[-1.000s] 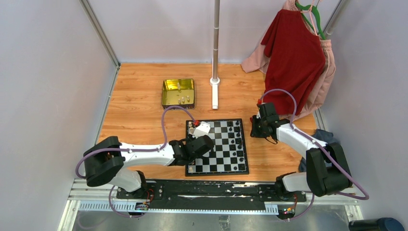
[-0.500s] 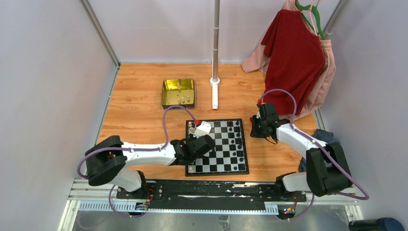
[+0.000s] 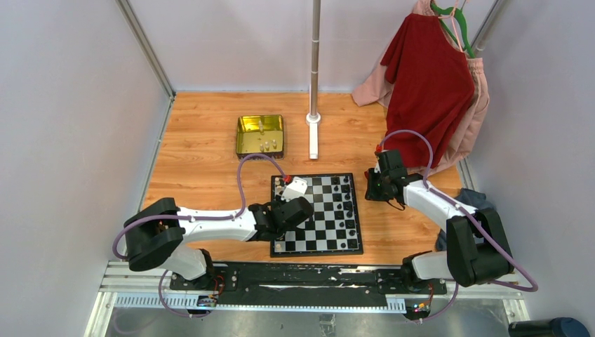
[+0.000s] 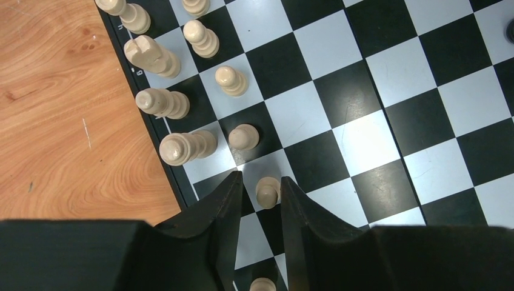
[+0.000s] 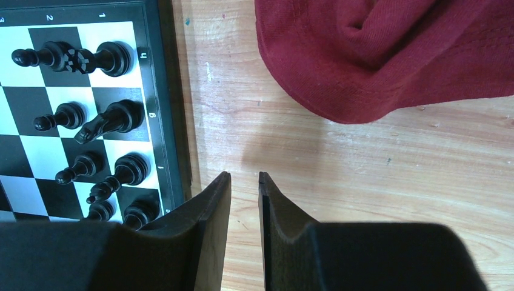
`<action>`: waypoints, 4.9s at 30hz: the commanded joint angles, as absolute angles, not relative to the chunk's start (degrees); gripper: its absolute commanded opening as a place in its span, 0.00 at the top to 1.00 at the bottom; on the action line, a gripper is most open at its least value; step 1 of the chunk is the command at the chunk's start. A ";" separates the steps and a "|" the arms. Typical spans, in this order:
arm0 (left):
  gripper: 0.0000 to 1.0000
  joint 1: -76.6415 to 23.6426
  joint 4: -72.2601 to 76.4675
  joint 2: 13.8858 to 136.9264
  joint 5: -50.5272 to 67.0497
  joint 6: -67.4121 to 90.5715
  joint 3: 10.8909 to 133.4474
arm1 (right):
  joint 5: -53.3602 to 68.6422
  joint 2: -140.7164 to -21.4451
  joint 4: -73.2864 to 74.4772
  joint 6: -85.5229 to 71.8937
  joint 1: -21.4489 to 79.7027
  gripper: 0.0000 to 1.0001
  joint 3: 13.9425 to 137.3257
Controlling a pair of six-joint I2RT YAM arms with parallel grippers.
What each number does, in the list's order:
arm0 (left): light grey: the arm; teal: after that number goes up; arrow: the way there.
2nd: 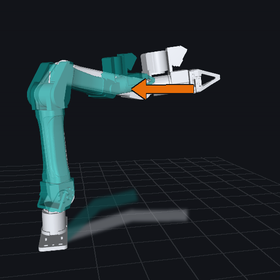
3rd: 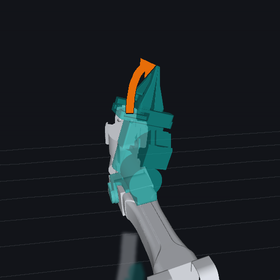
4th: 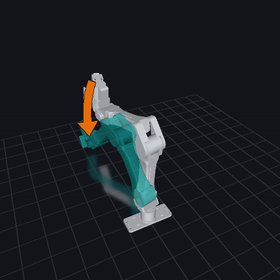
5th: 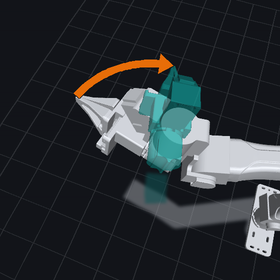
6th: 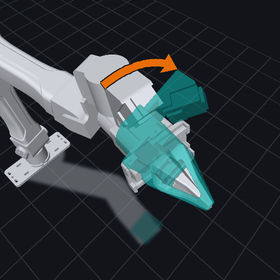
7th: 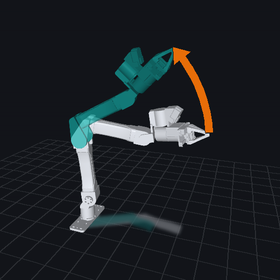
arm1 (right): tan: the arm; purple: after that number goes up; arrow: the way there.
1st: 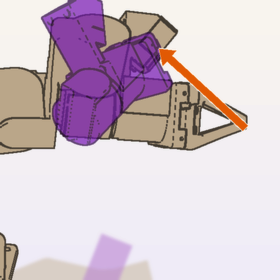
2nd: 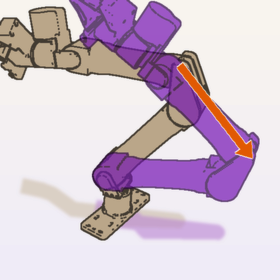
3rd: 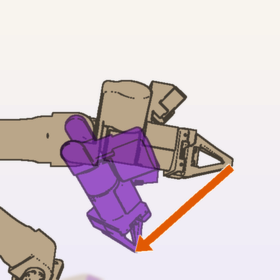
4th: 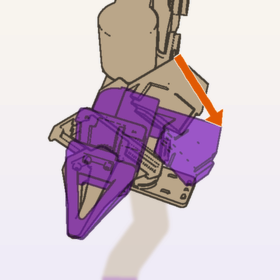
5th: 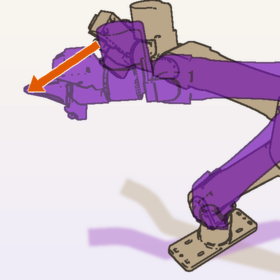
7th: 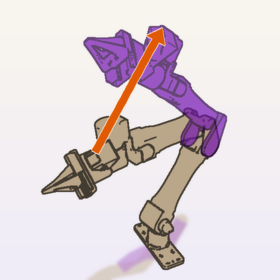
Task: Set up the chess pieces on the board
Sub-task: Place the chess piece on the chessboard, then pick up the chess piece from the storage box.
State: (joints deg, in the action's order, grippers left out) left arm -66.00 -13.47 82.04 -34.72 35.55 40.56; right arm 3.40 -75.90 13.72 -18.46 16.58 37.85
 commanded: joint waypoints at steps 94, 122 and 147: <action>0.64 -21.10 -22.46 124.17 -7.47 21.37 93.34 | 1.56 -85.32 15.31 -18.40 13.80 0.72 41.13; 0.94 -21.09 -21.52 121.48 -10.41 19.10 94.92 | 1.93 -85.20 15.90 -18.39 13.56 0.72 41.48; 1.00 -24.57 -21.44 96.74 -10.67 17.42 79.22 | 0.79 -82.27 16.34 -18.05 12.76 0.72 41.93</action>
